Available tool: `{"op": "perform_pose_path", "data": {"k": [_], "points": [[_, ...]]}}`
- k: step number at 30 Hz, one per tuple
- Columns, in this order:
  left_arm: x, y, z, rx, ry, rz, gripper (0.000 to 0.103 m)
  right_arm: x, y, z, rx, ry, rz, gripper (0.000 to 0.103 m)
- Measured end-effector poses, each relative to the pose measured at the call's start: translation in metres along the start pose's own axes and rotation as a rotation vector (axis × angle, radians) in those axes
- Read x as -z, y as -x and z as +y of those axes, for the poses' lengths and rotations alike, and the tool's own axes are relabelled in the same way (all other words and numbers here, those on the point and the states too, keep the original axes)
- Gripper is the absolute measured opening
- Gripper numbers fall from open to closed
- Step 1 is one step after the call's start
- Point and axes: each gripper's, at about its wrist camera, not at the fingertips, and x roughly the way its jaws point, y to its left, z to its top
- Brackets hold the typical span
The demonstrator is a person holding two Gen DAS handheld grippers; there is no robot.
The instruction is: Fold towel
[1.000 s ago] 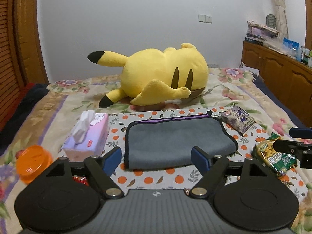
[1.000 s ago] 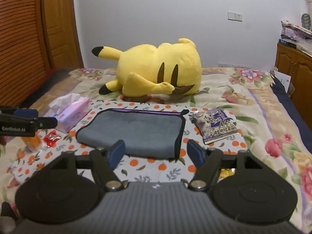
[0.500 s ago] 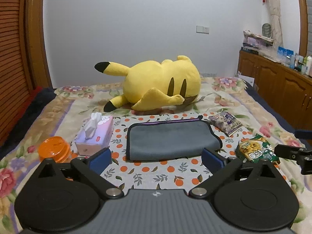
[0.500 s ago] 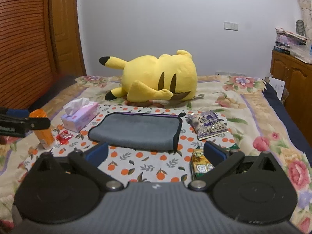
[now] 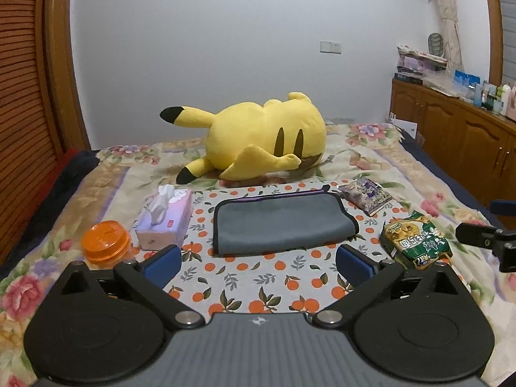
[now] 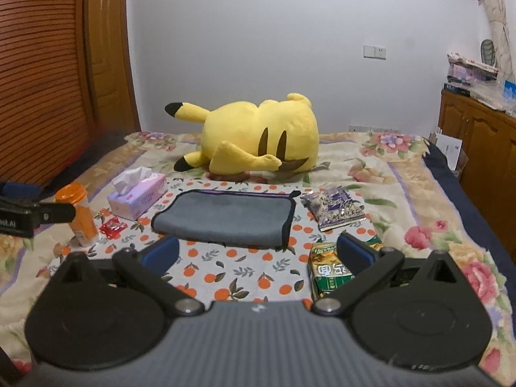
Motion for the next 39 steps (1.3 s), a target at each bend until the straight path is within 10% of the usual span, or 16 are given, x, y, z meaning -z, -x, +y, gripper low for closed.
{"op": "perform_pose_path", "data": {"k": [39], "points": [[0.078,0.059,-0.017,0.007,0.021,0.032,0.103,0.043,0.055,0.029,0.072,-0.018,-0.022,0.103]]}}
